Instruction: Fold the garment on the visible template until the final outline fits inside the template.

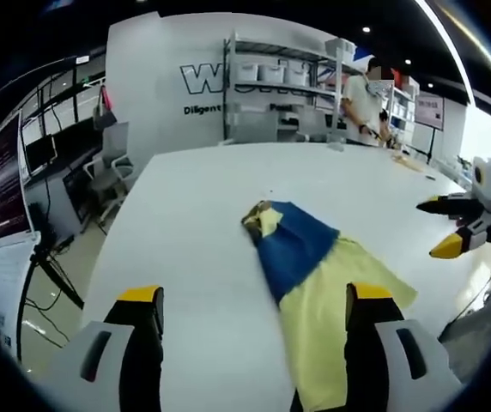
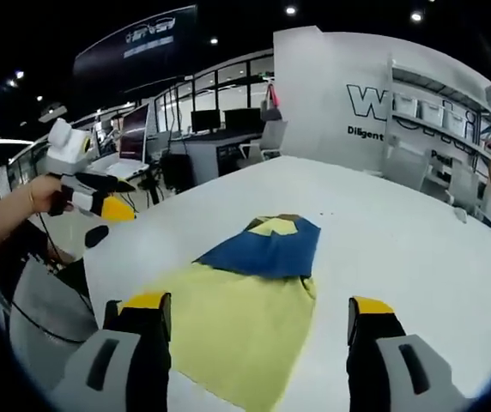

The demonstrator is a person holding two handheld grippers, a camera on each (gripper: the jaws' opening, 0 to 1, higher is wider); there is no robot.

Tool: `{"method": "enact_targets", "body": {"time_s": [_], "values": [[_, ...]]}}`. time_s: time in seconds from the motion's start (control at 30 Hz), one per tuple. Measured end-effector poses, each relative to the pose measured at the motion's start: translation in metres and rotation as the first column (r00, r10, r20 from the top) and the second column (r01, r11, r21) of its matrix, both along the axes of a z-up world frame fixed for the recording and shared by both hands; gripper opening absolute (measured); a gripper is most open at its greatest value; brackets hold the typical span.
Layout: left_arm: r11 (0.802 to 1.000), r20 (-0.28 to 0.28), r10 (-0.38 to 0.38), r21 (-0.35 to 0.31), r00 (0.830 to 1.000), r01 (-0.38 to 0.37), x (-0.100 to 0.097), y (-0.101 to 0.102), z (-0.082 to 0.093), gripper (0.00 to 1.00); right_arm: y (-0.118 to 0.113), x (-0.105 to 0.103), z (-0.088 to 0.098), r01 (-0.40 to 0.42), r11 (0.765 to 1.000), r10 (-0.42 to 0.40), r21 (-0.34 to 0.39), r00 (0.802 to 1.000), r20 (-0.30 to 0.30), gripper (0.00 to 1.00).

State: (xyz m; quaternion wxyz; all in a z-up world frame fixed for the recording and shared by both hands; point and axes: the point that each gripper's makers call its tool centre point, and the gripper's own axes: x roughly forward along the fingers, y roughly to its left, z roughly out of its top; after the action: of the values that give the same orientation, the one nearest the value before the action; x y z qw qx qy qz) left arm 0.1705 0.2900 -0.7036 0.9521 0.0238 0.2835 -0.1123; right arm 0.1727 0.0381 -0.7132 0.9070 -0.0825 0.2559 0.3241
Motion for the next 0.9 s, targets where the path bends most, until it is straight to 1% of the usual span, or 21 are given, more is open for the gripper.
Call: {"method": "enact_targets", "body": {"time_s": [0.13,0.2,0.37,0.53,0.6,0.67,0.7,0.77,0.9], "values": [[1.0,0.004,-0.002,-0.012,1.0,0.002,0.006,-0.002,-0.001,0.84,0.013,0.01,-0.001,-0.027,1.0,0.027,0.006,1.0,0.001,0.81],[1.0,-0.009,-0.008,-0.007,1.0,0.008,0.01,-0.003,-0.006,0.84,0.02,0.016,-0.002,-0.042,0.999,0.042,0.011,0.999,-0.001,0.81],[1.0,-0.026,-0.011,-0.01,1.0,0.011,0.017,-0.003,-0.015,0.83,0.027,0.027,-0.006,-0.058,0.998,0.058,0.012,0.998,-0.007,0.81],[1.0,-0.047,-0.012,-0.013,0.999,0.011,0.026,-0.003,-0.025,0.82,0.034,0.038,-0.016,-0.073,0.997,0.073,0.008,0.997,-0.025,0.8],[1.0,-0.054,-0.011,-0.016,0.999,0.01,0.029,-0.003,-0.029,0.82,0.04,0.041,-0.022,-0.09,0.996,0.09,0.005,0.996,-0.028,0.79],[1.0,-0.062,-0.017,-0.015,0.998,0.016,0.032,-0.004,-0.034,0.82,0.046,0.044,-0.029,-0.107,0.994,0.107,-0.005,0.993,-0.046,0.79],[1.0,-0.065,-0.019,-0.014,0.998,0.018,0.034,-0.005,-0.037,0.82,0.05,0.045,-0.032,-0.125,0.992,0.124,-0.008,0.991,-0.054,0.77],[1.0,-0.068,-0.03,-0.008,0.997,0.029,0.036,-0.006,-0.04,0.82,0.054,0.048,-0.034,-0.132,0.991,0.131,-0.007,0.99,-0.054,0.74],[0.999,-0.071,-0.049,0.002,0.996,0.049,0.042,-0.01,-0.048,0.8,0.065,0.053,-0.043,-0.164,0.986,0.163,-0.009,0.985,-0.063,0.72]]}}
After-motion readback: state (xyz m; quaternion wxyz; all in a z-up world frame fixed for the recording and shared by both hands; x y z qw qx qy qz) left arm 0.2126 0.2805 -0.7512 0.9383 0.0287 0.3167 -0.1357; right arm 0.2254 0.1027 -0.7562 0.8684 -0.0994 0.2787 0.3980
